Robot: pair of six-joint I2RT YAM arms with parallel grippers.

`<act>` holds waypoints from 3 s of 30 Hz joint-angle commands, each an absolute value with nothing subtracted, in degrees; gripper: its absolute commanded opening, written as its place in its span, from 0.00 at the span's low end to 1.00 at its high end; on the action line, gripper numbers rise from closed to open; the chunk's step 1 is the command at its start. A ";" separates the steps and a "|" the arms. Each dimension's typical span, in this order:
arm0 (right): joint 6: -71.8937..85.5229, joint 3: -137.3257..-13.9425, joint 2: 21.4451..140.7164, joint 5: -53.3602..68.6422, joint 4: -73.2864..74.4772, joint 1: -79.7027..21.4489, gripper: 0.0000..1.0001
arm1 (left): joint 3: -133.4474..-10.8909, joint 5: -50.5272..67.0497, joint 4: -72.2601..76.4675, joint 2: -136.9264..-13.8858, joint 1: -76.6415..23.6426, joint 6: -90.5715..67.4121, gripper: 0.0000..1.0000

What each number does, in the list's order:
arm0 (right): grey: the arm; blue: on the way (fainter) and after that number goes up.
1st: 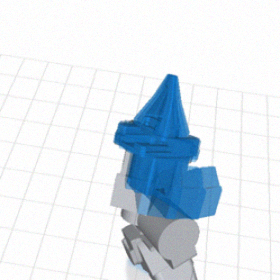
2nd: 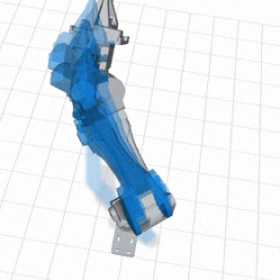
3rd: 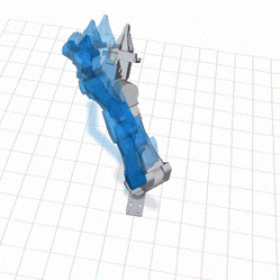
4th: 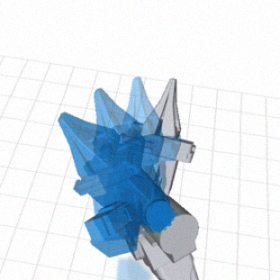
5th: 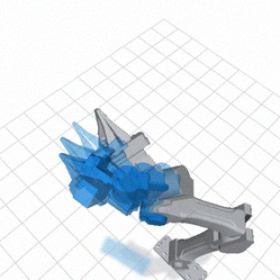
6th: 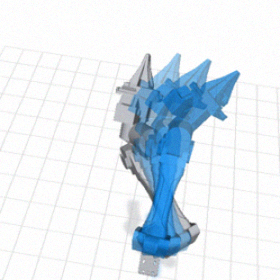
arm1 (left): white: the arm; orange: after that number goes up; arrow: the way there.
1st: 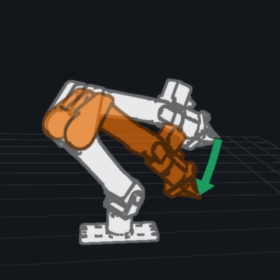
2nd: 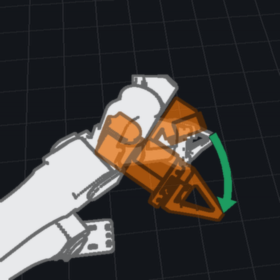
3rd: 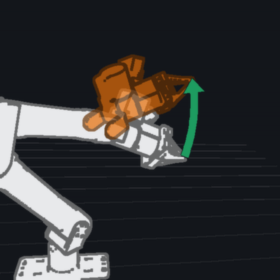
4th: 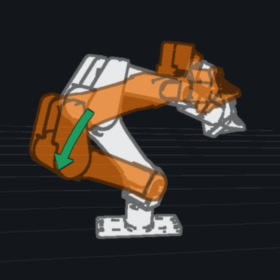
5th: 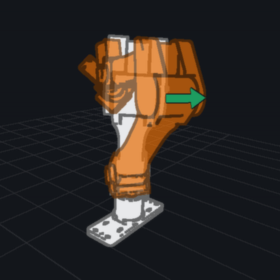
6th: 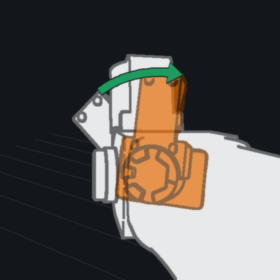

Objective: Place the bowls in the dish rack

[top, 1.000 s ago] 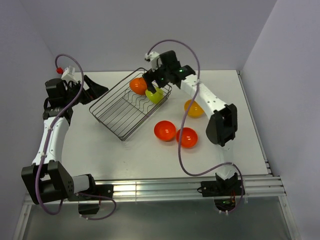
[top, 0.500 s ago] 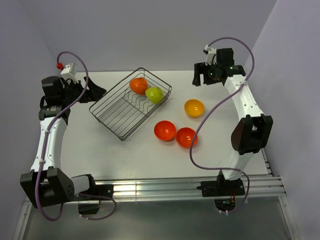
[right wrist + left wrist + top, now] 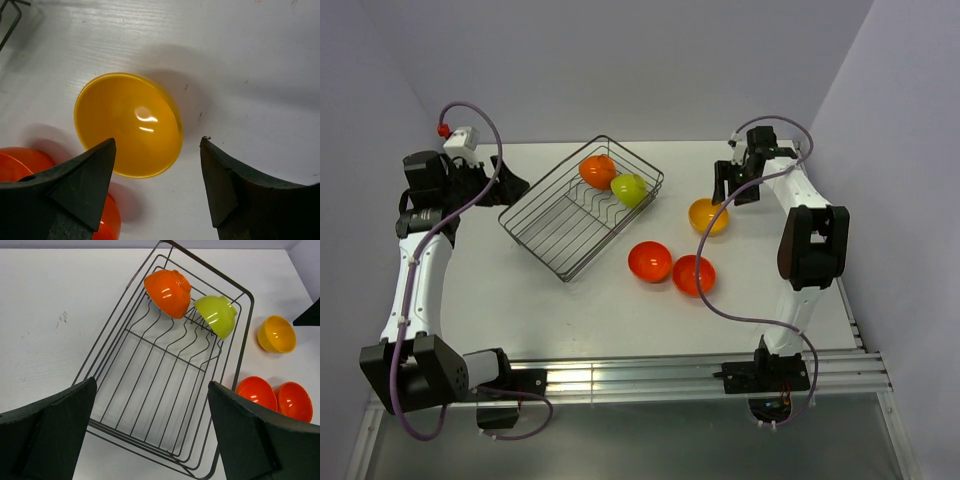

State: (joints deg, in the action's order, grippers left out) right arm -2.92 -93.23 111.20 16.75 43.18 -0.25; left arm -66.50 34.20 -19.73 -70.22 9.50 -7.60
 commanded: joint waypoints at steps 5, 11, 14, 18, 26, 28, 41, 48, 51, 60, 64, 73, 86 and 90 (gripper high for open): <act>-2.19 -87.55 108.55 18.90 41.75 -0.44 0.75 | -65.39 37.70 -19.51 -68.55 9.32 -4.40 0.99; -5.18 -77.21 99.79 21.62 42.54 -0.35 0.77 | -65.66 41.49 -21.36 -68.73 9.23 -1.67 0.99; -7.90 -71.92 93.89 23.63 42.80 -0.44 0.77 | -64.43 40.52 -19.95 -68.03 9.32 -2.55 1.00; -12.73 -68.47 89.30 29.52 46.31 -0.44 0.77 | -64.25 42.01 -20.04 -68.29 9.32 -2.29 0.99; -14.77 -66.71 90.26 28.39 47.73 -2.54 0.75 | -64.95 41.92 -20.30 -68.47 9.32 -2.02 0.99; -14.50 -65.92 90.88 26.64 46.94 -4.99 0.74 | -64.78 41.92 -20.21 -68.47 9.32 -2.37 0.99; -11.87 -61.88 94.39 17.23 39.91 -12.39 0.66 | -64.42 42.19 -19.69 -68.73 9.32 -2.64 0.99; -12.39 -61.26 95.36 18.54 39.02 -13.01 0.51 | -63.63 42.80 -18.90 -68.82 9.14 -3.78 0.99; -13.44 -60.38 95.10 19.51 39.37 -13.01 0.44 | -63.63 42.19 -18.98 -69.17 8.79 -4.83 1.00; -14.94 -61.78 92.46 22.85 43.32 -10.82 0.00 | -68.28 40.26 -22.75 -71.89 6.68 -5.10 0.99; -15.47 -68.79 89.65 28.11 45.96 -6.86 0.00 | -77.33 39.91 -31.01 -75.66 5.80 -0.62 0.99; -2.84 -88.39 86.93 42.71 40.90 -5.97 0.00 | -90.50 39.81 -30.40 -75.40 6.50 -7.56 0.99; 17.92 -90.62 88.50 52.56 16.18 -15.81 0.00 | -82.36 55.90 -10.67 -75.15 1.15 -35.13 1.00; 20.83 -90.09 89.30 53.17 12.14 -18.01 0.00 | -78.85 56.51 -6.00 -74.36 -3.95 -41.03 0.99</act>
